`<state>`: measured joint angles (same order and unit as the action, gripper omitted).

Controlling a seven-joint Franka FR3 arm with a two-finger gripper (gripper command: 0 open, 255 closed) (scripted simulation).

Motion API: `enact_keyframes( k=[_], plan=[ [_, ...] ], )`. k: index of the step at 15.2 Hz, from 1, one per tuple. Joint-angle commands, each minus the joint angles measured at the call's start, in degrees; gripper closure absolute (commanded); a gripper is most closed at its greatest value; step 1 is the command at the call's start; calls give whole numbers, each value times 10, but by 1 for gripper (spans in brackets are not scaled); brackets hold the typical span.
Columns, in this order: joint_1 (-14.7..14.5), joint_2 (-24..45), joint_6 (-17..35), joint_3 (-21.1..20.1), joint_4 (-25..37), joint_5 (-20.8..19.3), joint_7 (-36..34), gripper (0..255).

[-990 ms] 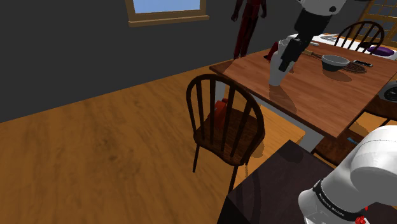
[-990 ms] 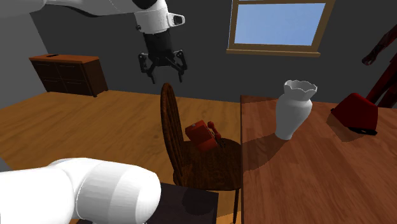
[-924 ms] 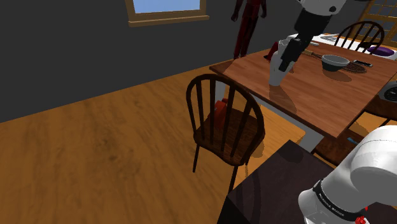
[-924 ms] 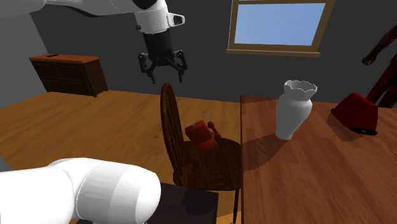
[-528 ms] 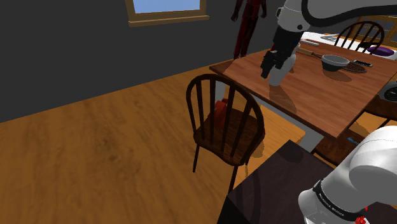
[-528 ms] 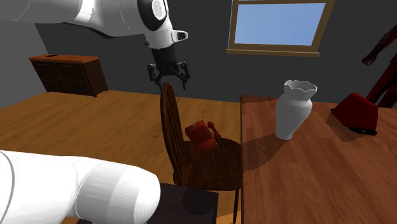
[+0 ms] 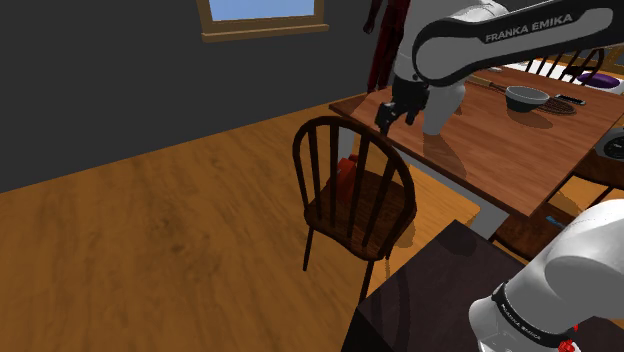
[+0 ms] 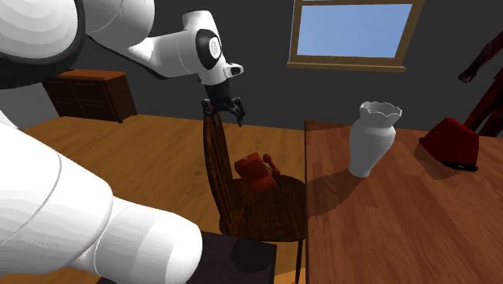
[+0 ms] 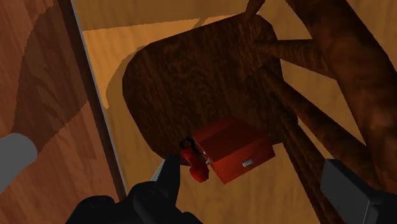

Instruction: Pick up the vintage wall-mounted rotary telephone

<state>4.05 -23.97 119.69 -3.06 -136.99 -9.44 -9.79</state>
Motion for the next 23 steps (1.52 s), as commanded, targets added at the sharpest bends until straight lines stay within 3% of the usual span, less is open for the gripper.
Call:
enact_keyframes(
  k=[1, 11, 17, 23],
  plan=[
    [8, 52, 30, -10, 18, -12, -37, 0],
    [41, 279, 113, -23, 131, -97, -203, 0],
    [39, 414, 127, -2, 232, -138, -285, 0],
    [38, 548, 121, 22, 358, -154, -343, 0]
  ],
)
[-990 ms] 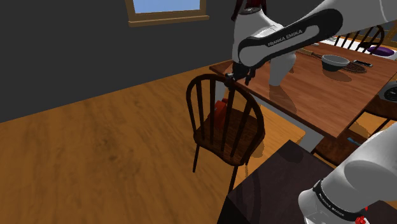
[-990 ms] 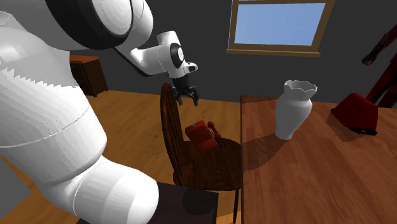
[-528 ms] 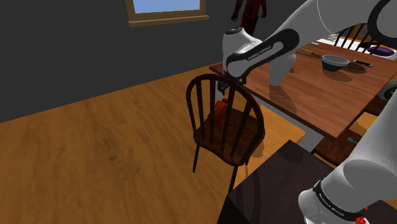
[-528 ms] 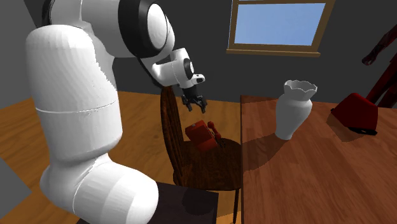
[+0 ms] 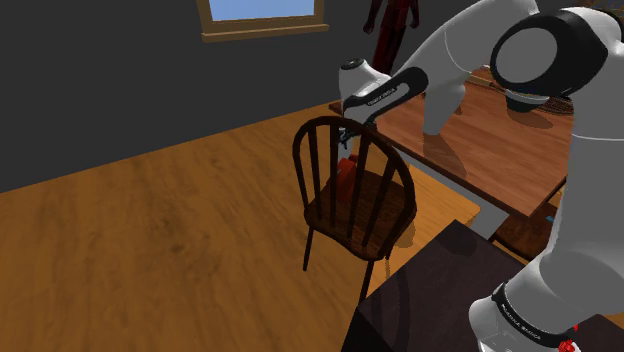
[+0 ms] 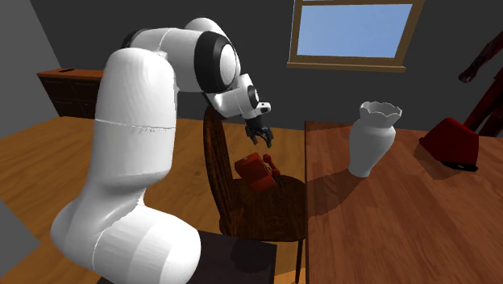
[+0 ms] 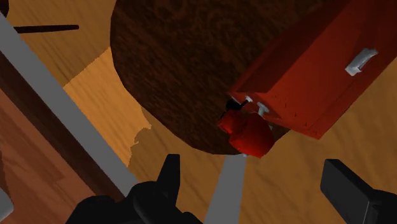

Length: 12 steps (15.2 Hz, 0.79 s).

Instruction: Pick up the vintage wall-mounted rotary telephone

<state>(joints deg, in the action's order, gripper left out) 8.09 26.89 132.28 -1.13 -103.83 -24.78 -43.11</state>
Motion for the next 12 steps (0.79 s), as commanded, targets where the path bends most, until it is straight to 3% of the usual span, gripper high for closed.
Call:
enact_keyframes(
  k=[1, 4, 12],
  plan=[
    [-3, 62, -8, 8, 50, 0, -17, 0],
    [-2, 127, -20, 20, 122, 3, -34, 0],
    [-4, 167, 13, 25, 127, -5, -49, 0]
  ],
)
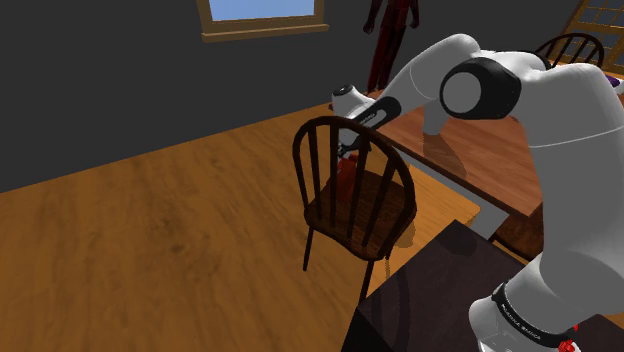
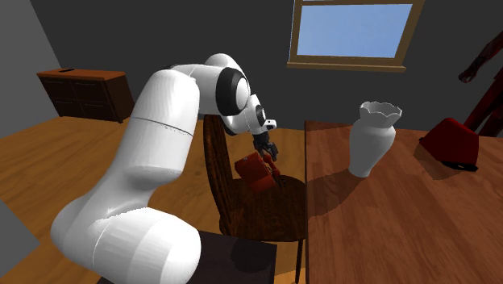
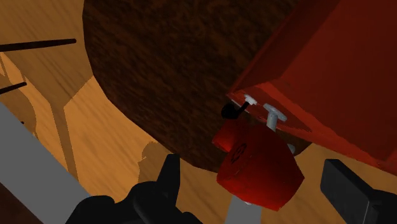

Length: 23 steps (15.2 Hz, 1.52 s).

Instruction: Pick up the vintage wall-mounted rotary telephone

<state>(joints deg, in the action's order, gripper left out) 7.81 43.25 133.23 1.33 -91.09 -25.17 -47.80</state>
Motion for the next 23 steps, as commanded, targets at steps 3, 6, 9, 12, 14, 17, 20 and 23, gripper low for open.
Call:
enact_keyframes(
  k=[3, 6, 9, 12, 14, 17, 20, 23],
  plan=[
    [-1, 4, 3, 0, 1, -1, -2, 255],
    [-1, 4, 3, 0, 1, -1, -2, 255],
    [-1, 4, 3, 0, 1, -1, -2, 255],
    [0, -2, -1, 0, -1, 0, 0, 255],
    [0, -13, -9, -2, -3, 2, 4, 255],
    [1, -29, -22, -4, -5, 5, 9, 255],
    [2, -44, -36, -6, -6, 8, 15, 255],
    [2, -58, -50, -8, -5, 12, 22, 255]
  ],
)
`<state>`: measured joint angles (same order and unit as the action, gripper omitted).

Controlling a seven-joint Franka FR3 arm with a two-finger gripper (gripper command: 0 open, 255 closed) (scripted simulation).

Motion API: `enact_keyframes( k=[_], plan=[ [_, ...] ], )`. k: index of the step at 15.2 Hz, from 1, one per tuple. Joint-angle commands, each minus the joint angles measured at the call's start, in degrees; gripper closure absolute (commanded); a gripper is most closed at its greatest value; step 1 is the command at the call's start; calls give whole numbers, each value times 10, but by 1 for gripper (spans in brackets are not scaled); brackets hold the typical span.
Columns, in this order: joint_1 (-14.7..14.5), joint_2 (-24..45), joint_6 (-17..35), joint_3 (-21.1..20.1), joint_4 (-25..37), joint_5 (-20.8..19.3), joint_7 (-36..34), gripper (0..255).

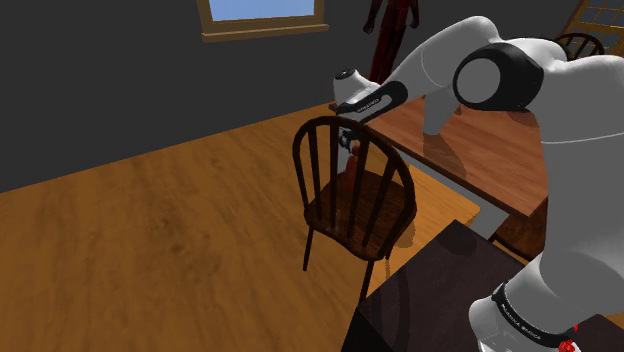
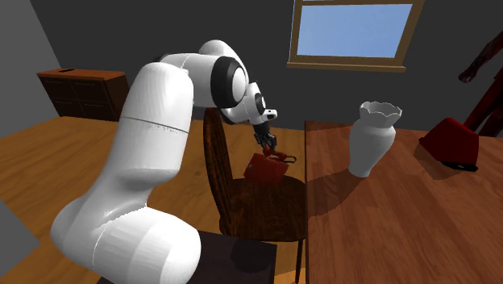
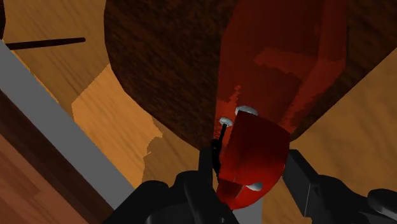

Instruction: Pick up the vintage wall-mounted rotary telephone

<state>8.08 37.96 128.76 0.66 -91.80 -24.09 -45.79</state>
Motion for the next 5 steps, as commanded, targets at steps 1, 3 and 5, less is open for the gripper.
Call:
enact_keyframes(
  k=[1, 3, 5],
  plan=[
    [0, -10, -10, -1, 2, 2, 4, 255],
    [0, -19, -20, -3, 3, 4, 8, 255],
    [0, -20, -21, -3, 3, 5, 8, 255]
  ],
)
